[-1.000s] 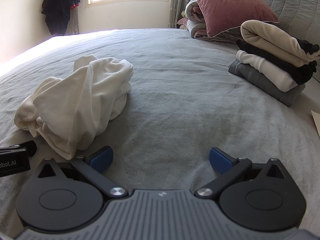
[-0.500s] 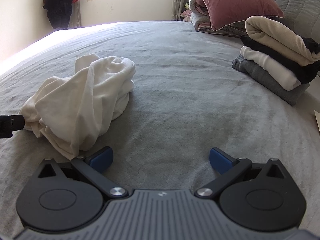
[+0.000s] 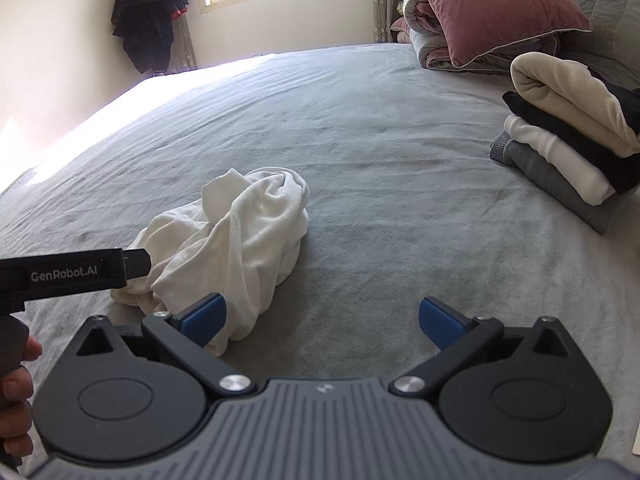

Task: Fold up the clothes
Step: 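Grasp the white garment with the left gripper while the right gripper grasps another part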

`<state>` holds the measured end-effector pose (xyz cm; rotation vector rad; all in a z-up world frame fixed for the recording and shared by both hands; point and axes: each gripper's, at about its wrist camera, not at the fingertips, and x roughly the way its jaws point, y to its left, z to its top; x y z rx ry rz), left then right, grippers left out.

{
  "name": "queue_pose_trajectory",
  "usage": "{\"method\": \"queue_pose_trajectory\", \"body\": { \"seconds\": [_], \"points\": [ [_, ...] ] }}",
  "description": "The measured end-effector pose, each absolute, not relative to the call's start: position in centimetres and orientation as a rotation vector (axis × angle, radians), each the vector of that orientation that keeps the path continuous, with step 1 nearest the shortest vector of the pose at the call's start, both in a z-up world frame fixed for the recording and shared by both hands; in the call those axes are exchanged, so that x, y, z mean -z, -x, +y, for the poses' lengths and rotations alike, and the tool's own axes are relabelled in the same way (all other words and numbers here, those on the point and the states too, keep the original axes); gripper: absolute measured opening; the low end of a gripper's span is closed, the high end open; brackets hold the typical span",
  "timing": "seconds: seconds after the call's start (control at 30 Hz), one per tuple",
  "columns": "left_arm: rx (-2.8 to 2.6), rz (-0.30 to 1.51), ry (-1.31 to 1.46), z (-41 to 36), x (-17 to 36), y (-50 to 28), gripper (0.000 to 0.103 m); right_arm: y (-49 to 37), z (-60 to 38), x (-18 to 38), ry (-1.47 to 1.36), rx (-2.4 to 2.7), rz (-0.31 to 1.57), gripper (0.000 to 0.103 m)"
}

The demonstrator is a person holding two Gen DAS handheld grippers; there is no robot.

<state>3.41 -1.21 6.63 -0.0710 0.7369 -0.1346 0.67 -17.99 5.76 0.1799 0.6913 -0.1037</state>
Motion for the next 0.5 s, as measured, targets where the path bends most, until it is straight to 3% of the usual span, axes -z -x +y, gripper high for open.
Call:
{"method": "queue_pose_trajectory", "body": {
  "seconds": [0.17, 0.23, 0.37, 0.43, 0.5],
  "points": [
    [0.185, 0.708, 0.070, -1.7, -7.0, -3.3, 0.095, -1.1, -17.2, -6.5, -0.184, 0.055, 0.693, 0.103],
    [0.198, 0.712, 0.079, -1.5, -6.9, -3.5, 0.088, -1.3, -17.2, -6.4, -0.177, 0.049, 0.699, 0.103],
    [0.256, 0.782, 0.180, -1.0, -6.1, -4.6, 0.057, -1.5, -17.4, -5.9, -0.174, 0.054, 0.729, 0.103],
    [0.281, 0.812, 0.234, -1.0, -5.6, -5.0, 0.048, -1.5, -17.7, -5.7, -0.193, 0.055, 0.746, 0.103],
    [0.292, 0.820, 0.244, -1.0, -5.4, -5.1, 0.030, -1.6, -17.7, -5.6, -0.206, 0.048, 0.753, 0.103]
  ]
}}
